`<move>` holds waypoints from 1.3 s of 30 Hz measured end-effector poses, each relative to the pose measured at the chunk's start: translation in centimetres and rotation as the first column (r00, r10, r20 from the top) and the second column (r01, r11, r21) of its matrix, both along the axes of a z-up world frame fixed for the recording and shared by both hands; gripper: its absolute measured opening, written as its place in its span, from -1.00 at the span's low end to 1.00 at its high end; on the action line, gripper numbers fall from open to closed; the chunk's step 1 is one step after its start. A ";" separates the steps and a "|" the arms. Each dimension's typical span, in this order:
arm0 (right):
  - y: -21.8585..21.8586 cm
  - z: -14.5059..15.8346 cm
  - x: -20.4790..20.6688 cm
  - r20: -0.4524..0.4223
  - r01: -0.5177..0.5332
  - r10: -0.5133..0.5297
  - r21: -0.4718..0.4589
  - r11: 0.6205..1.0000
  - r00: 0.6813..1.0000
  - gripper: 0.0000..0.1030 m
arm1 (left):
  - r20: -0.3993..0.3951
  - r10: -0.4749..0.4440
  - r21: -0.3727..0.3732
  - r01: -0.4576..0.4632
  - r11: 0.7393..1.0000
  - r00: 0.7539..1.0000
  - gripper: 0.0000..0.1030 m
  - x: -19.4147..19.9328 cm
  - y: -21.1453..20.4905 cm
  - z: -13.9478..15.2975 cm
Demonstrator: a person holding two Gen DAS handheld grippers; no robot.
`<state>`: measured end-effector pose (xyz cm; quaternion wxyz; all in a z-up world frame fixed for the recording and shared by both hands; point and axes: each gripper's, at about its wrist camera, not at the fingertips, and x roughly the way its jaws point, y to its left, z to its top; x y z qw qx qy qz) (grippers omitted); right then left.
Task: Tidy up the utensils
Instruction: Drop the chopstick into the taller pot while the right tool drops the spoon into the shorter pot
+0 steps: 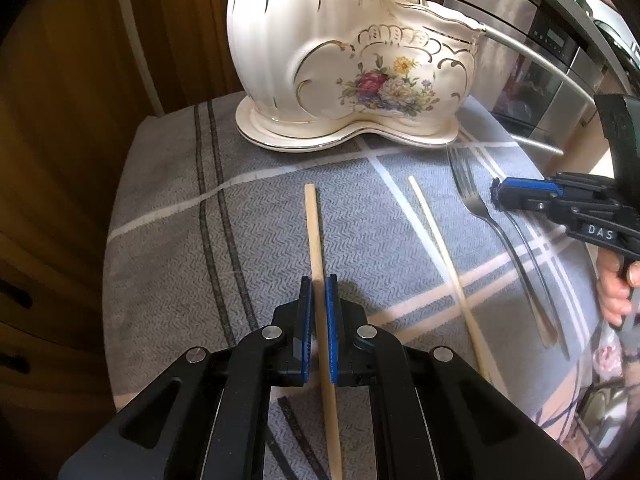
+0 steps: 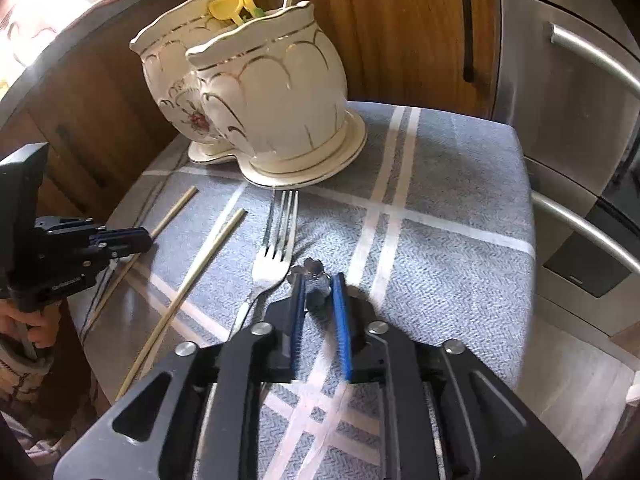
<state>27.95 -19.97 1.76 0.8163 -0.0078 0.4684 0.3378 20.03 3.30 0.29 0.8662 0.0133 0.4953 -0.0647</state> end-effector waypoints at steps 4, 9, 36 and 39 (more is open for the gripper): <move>0.2 -0.1 -0.2 0.017 -0.021 0.021 0.003 1.000 1.000 -0.51 | 0.002 0.000 0.015 0.000 1.000 1.000 -0.85 0.0 -0.2 0.0; 0.8 -0.2 -0.8 0.062 -0.043 0.044 -0.026 0.999 0.997 -0.52 | 0.013 0.015 0.028 -0.015 1.000 1.000 -0.85 -0.1 -0.3 -0.1; -2.3 7.2 -1.0 0.199 0.014 -0.025 0.054 0.998 0.980 -0.98 | 0.324 0.156 -0.163 -0.108 0.981 0.933 -0.88 -2.2 4.3 9.7; -2.8 8.4 -1.1 0.239 0.029 -0.044 0.067 0.997 0.970 -0.98 | 0.364 0.166 -0.172 -0.109 0.979 0.916 -0.88 -1.9 4.4 11.3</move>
